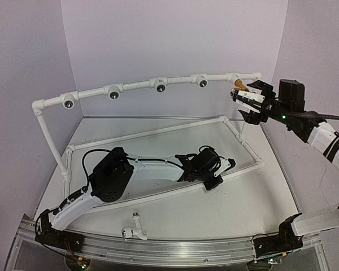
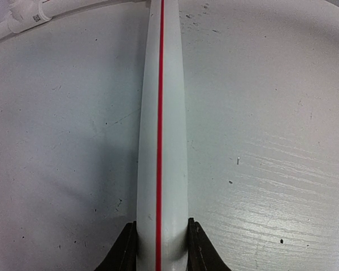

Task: Install the water faucets
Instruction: Screw the water faucet onto the adaptor.

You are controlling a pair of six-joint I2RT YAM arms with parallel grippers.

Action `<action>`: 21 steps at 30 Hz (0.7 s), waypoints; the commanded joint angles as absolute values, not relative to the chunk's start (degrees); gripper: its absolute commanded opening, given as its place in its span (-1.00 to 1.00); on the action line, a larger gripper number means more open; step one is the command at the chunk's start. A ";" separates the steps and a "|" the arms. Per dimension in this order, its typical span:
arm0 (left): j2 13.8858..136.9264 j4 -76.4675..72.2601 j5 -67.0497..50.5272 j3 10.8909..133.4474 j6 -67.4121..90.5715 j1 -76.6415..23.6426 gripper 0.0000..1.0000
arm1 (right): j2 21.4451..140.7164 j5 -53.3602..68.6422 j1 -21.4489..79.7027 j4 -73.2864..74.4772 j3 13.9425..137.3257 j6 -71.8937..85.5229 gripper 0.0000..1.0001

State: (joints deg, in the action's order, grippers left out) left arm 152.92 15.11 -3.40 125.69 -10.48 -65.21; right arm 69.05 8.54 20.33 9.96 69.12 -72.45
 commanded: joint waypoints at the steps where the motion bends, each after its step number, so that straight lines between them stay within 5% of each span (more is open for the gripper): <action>1: 161.49 37.18 -9.58 120.86 -11.85 -69.21 -1.00 | 72.83 1.59 23.38 0.50 70.10 -79.80 0.85; 11: 161.46 37.32 -9.49 120.73 -11.85 -69.26 -1.00 | 82.52 -21.43 30.17 -27.53 69.57 -72.10 0.04; 13: 161.47 37.29 -9.49 120.70 -11.79 -69.26 -1.00 | 82.96 -26.80 30.45 -29.61 70.59 -63.22 -0.30; 17: 161.41 37.29 -9.53 120.63 -11.84 -69.21 -1.00 | 82.72 -34.97 30.25 -24.87 72.90 -43.75 -0.92; 21: 161.31 37.27 -9.62 120.38 -11.84 -69.17 -1.00 | 81.10 -36.10 29.06 -12.55 75.73 -20.41 -1.00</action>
State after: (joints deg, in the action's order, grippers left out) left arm 152.94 15.36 -3.42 125.99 -10.47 -65.44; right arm 83.34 -26.33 31.55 -19.90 70.84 -49.48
